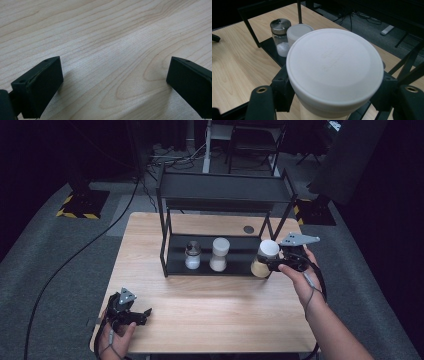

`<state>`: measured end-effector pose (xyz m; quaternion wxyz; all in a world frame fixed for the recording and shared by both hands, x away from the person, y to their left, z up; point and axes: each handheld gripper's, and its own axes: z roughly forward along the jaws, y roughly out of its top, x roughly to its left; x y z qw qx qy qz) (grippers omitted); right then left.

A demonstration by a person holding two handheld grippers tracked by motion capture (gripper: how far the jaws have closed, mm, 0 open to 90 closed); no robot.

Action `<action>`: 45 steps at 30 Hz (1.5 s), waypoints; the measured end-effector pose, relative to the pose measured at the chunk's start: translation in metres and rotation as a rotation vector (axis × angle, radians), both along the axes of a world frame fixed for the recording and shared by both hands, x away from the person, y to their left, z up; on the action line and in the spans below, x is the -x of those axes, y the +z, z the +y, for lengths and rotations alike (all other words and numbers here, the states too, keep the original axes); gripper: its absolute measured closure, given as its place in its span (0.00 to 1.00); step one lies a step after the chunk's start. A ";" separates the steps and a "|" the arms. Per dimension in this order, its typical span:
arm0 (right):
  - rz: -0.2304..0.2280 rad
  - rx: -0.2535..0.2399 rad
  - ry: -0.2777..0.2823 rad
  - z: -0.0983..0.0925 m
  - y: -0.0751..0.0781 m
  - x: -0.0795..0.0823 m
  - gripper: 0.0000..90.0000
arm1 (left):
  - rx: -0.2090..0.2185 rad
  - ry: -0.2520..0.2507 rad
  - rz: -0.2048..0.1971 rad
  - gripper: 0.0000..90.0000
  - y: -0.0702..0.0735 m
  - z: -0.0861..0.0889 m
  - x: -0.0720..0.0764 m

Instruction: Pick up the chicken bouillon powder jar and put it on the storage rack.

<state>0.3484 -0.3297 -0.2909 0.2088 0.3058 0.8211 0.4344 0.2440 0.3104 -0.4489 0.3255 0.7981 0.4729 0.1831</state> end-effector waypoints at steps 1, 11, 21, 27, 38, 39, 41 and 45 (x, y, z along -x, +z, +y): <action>0.002 0.001 0.000 0.002 -0.001 -0.003 0.38 | 0.000 0.000 0.000 0.00 0.000 0.000 0.000; 0.013 0.004 -0.003 0.018 -0.008 -0.025 0.38 | 0.000 -0.001 -0.001 0.00 0.000 0.000 0.000; 0.019 0.024 0.004 0.038 -0.021 -0.045 0.38 | 0.000 -0.003 -0.002 0.00 0.000 0.000 0.000; 0.044 0.043 0.000 0.050 -0.031 -0.057 0.38 | 0.000 -0.003 -0.002 0.00 0.000 0.000 0.000; 0.084 0.070 -0.026 0.062 -0.046 -0.072 0.38 | 0.000 -0.003 -0.002 0.00 0.000 0.000 0.000; 0.086 0.072 -0.026 0.062 -0.047 -0.073 0.38 | 0.000 -0.003 -0.002 0.00 0.000 0.000 0.000; 0.093 0.075 -0.029 0.063 -0.050 -0.075 0.38 | 0.000 -0.004 -0.002 0.00 0.000 0.000 0.000; 0.101 0.081 -0.035 0.064 -0.054 -0.077 0.38 | 0.000 -0.004 -0.002 0.00 0.000 0.000 0.000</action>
